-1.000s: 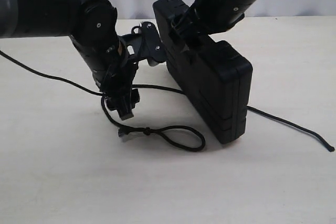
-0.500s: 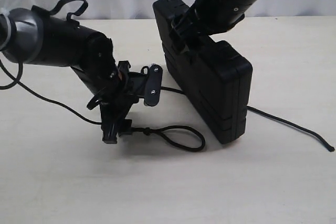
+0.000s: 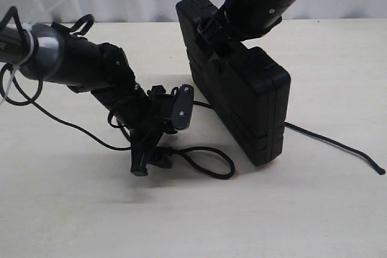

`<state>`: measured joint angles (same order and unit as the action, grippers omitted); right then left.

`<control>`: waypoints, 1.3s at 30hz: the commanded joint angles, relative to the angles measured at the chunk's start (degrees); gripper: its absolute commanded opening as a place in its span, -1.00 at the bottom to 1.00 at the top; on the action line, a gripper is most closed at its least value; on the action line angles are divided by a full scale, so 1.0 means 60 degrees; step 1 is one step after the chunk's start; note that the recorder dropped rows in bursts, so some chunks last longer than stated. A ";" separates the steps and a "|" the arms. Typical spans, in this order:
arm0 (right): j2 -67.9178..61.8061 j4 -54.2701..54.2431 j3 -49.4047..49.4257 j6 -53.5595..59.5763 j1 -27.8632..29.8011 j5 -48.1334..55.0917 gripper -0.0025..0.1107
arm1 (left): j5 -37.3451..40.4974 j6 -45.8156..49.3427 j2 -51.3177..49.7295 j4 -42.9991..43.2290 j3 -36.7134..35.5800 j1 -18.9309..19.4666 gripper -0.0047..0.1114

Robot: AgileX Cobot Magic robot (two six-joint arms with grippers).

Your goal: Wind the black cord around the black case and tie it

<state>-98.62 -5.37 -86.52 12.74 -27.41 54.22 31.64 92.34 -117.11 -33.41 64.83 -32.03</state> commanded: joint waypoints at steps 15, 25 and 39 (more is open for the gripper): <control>-0.0001 -0.0026 0.0035 0.0020 -0.0008 0.0074 0.38 | -0.0170 -0.3753 -0.0008 0.3214 -0.0021 0.0008 -0.92; -0.0001 -0.0026 0.0035 0.0020 -0.0008 0.0074 0.38 | -0.0845 -0.7273 0.1256 0.4459 -0.0021 0.0011 -0.92; -0.0001 -0.0026 0.0035 0.0020 -0.0008 0.0074 0.38 | -0.0910 -0.8437 0.1737 0.3565 -0.0021 0.0833 -0.92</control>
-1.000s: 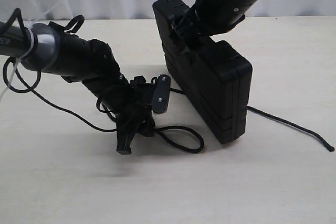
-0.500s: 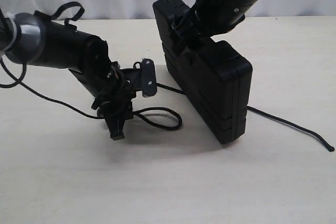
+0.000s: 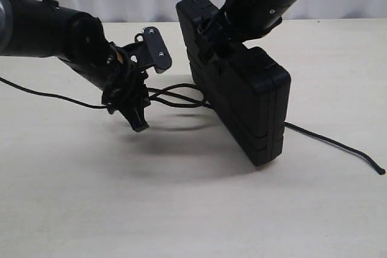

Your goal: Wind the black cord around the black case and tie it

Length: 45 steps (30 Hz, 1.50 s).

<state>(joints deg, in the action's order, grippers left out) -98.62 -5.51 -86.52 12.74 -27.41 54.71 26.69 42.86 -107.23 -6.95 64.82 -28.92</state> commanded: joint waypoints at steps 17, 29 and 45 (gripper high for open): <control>-0.0001 -0.0003 0.0035 0.0020 -0.0008 -0.0047 0.38 | 0.1306 0.4164 0.0453 -0.7612 -0.0019 0.1046 -0.92; -0.0001 -0.0003 0.0035 0.0020 -0.0008 -0.0064 0.38 | 0.1243 0.4555 0.1617 -0.7964 -0.0019 0.1063 -0.92; -0.0001 -0.0003 0.0035 0.0020 -0.0008 -0.0040 0.38 | 0.1304 0.4555 0.2242 -0.7966 -0.0019 0.1063 -0.92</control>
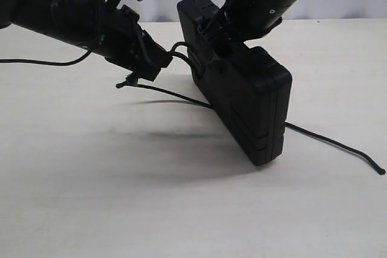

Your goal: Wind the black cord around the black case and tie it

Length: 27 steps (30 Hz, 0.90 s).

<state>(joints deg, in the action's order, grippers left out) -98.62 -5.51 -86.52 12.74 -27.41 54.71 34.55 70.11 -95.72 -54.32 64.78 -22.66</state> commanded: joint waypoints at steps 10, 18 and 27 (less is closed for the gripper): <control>-0.0001 -0.0003 0.0035 0.0002 -0.0008 -0.0039 0.38 | -0.0103 0.0014 0.0859 -0.0071 -0.0014 0.0020 -0.92; 0.0206 -0.0640 -0.0004 0.0280 -0.0008 0.0022 0.38 | -0.0831 0.0014 0.0854 -0.0143 -0.0524 0.0020 -0.92; 0.0227 -0.0640 -0.0004 0.0280 -0.0008 -0.0041 0.38 | 0.0047 0.0146 -0.0281 -0.1210 -0.0570 0.0001 -0.92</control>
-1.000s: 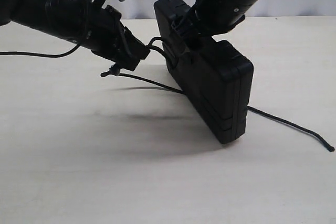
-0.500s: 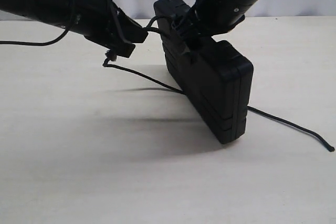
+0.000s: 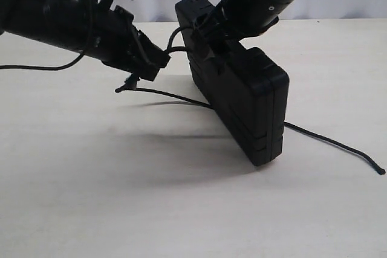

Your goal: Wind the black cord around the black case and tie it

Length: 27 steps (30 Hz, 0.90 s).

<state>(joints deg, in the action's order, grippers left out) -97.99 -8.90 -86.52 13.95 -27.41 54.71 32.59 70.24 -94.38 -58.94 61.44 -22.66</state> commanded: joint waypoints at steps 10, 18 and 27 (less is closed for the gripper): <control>0.0121 -0.0155 -0.0004 0.0078 -0.0008 -0.0077 0.38 | 0.0651 0.1596 -0.0687 -0.2264 -0.0013 0.0001 -0.92; 0.0121 -0.0385 -0.0004 0.0104 -0.0008 -0.0077 0.38 | 0.0678 0.1940 -0.1429 -0.2421 -0.0013 0.0001 -0.92; 0.0121 -0.0406 -0.0004 0.0173 -0.0008 -0.0077 0.38 | 0.0801 0.4042 -0.1514 -0.4718 -0.0013 0.0001 -0.92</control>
<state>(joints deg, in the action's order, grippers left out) -97.99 -11.08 -86.52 14.39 -27.41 54.60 36.78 91.08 -103.60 -82.90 61.44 -22.66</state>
